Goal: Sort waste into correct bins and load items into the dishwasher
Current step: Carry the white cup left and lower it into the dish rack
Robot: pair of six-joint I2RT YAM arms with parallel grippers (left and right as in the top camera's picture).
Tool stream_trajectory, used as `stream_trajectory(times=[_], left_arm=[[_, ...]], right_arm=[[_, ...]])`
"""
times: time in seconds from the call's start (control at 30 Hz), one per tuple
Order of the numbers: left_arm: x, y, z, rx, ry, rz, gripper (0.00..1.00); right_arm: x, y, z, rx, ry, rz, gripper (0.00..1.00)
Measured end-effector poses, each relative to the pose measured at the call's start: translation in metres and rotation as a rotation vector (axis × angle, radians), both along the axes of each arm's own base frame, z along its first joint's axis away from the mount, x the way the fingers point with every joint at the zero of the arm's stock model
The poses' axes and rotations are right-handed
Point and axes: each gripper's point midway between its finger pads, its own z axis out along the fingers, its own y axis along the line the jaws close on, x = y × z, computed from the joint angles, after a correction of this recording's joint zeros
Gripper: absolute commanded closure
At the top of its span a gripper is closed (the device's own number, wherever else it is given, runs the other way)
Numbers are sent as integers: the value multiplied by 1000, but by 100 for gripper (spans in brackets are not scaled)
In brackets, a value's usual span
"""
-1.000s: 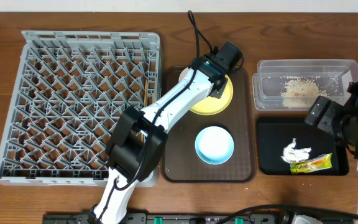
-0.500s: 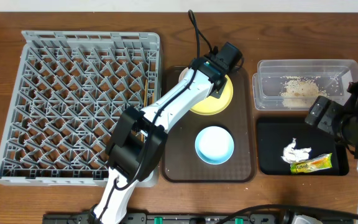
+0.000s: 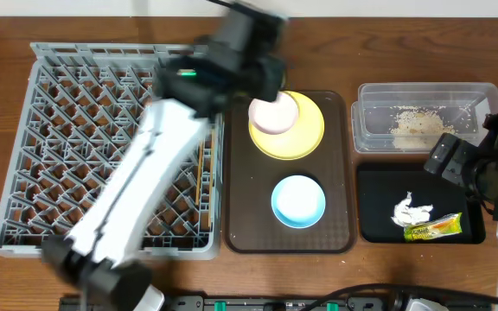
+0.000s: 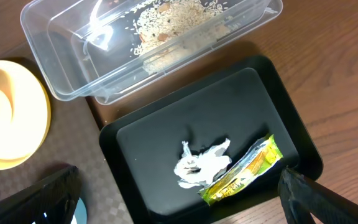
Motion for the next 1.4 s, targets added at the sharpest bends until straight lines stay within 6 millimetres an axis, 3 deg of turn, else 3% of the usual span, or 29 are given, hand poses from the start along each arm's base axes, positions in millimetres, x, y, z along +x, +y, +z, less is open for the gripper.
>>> stream_trajectory(times=[0.07,0.17,0.53,0.83,1.07,1.4], left_arm=[[-1,22,15,-80,28,3,92],[7,54,12,-211,123,8,92],[35,138,-67,-697,525,43,92],[28,155,-132,-796,682,80,92],[31,170,-145,-793,679,107,92],[34,205,-162,-694,656,210,89]], right_arm=[[0,0,0,0,0,0,1],[0,0,0,0,0,0,1],[0,0,0,0,0,0,1],[0,0,0,0,0,0,1],[0,0,0,0,0,0,1],[0,0,0,0,0,0,1]])
